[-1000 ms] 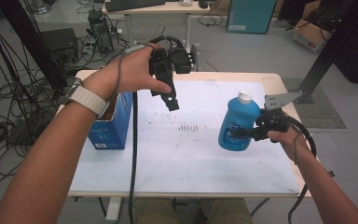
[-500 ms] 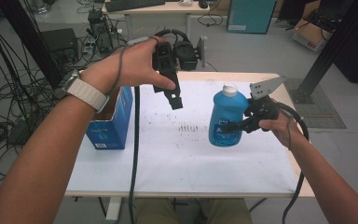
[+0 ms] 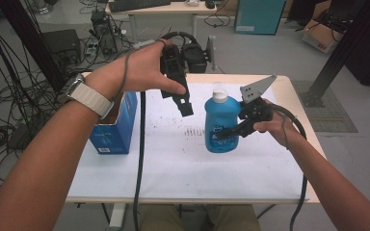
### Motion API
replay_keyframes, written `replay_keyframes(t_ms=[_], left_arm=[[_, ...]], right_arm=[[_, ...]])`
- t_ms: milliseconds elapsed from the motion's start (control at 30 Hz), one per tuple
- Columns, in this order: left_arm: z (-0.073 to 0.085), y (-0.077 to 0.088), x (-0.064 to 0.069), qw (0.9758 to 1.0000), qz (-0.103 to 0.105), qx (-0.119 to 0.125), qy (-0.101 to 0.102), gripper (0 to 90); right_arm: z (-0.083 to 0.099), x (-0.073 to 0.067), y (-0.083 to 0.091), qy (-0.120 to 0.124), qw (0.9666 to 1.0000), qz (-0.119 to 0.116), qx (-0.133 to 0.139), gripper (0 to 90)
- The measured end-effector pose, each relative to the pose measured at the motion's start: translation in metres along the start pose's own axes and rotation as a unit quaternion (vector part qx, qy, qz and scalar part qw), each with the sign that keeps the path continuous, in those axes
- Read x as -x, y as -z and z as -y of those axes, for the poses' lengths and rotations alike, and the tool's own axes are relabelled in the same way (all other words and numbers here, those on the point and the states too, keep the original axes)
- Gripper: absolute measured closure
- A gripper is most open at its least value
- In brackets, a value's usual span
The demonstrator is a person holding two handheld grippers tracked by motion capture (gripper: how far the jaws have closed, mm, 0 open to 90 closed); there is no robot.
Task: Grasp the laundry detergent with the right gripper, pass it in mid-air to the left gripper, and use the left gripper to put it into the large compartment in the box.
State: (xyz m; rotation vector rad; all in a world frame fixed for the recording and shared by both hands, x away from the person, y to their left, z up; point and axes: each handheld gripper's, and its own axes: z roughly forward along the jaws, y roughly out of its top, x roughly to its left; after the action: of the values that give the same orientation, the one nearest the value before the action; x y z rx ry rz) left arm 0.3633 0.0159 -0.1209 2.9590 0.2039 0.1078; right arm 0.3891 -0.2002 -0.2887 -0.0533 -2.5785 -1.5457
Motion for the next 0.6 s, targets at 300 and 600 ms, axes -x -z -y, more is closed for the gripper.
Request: replay_keyframes(t_ms=[300,600], left_arm=[[-0.009,-0.006,0.002,0.9999,0.007,0.007,-0.007,4.8],[-0.016,-0.013,0.003,0.9996,0.016,0.016,-0.02,5.3]], right_arm=[[-0.001,-0.002,-0.006,0.007,0.9999,0.004,-0.011,43.7],[0.001,-0.004,-0.008,0.02,0.9996,0.005,-0.019,43.8]])
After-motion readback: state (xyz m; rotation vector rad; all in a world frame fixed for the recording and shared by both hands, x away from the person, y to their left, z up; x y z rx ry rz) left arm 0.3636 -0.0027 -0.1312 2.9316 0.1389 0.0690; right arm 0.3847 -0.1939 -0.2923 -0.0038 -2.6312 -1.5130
